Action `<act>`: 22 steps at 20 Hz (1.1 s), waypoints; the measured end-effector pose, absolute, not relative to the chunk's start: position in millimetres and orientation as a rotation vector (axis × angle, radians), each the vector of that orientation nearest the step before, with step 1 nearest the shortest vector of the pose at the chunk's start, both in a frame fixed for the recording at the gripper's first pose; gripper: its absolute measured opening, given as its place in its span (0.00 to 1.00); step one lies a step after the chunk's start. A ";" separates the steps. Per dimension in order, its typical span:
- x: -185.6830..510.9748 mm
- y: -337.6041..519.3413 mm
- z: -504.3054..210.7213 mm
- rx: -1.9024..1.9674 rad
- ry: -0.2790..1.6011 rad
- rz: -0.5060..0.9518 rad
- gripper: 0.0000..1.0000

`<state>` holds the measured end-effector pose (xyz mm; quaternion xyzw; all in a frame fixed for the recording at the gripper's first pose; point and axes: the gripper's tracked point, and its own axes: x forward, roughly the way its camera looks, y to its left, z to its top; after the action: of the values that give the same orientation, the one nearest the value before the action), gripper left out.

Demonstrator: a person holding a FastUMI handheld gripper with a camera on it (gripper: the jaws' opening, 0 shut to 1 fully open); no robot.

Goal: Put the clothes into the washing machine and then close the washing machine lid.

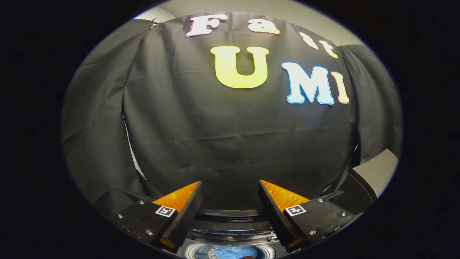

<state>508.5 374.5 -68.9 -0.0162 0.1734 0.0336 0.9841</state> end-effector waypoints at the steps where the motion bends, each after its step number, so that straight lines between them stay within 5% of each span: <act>1: 508.9 375.1 -63.7 -0.035 0.334 0.066 0.95; 22: 444.8 373.3 -57.9 -0.031 0.297 0.073 0.96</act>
<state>444.8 373.3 -57.9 -0.0157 0.1477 0.0362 0.9882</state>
